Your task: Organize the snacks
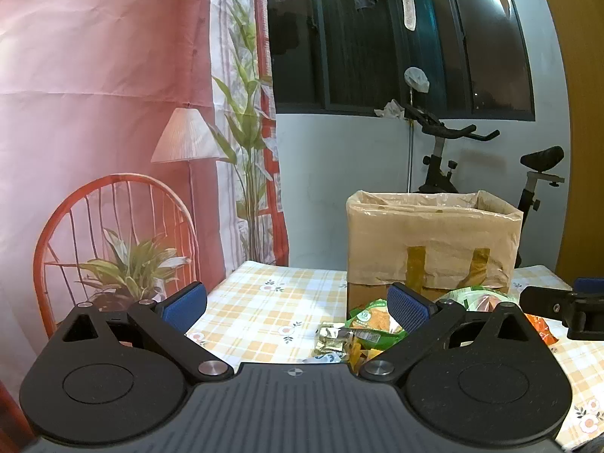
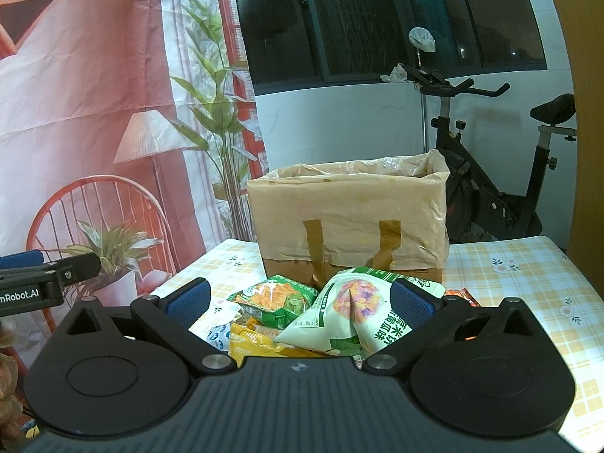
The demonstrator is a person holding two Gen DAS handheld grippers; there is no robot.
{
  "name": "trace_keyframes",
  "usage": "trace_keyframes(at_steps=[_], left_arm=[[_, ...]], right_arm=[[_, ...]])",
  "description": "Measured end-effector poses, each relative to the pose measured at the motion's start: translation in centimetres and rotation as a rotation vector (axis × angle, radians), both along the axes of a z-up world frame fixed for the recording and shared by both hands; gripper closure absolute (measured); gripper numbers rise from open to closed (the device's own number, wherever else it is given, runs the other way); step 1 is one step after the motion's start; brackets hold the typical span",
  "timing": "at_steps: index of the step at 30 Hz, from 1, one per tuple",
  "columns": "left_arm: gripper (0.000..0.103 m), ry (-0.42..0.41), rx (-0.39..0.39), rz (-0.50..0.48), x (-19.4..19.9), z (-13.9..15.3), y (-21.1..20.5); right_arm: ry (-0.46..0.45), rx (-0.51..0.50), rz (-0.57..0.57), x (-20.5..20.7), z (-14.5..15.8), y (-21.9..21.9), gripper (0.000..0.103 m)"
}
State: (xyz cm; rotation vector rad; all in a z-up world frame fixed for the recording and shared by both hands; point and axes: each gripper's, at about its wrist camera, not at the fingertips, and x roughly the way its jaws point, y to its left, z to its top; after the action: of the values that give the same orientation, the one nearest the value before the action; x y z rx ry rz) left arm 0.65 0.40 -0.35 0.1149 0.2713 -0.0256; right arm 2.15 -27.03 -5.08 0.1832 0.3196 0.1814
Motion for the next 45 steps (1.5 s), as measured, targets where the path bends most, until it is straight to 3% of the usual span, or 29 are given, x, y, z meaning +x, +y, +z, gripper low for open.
trace_keyframes(at_steps=[45], left_arm=[[0.0,0.009,0.008,0.0,0.59,-0.1,-0.15]], right_arm=[[0.001,0.003,0.001,0.07,0.02,-0.08,0.0]])
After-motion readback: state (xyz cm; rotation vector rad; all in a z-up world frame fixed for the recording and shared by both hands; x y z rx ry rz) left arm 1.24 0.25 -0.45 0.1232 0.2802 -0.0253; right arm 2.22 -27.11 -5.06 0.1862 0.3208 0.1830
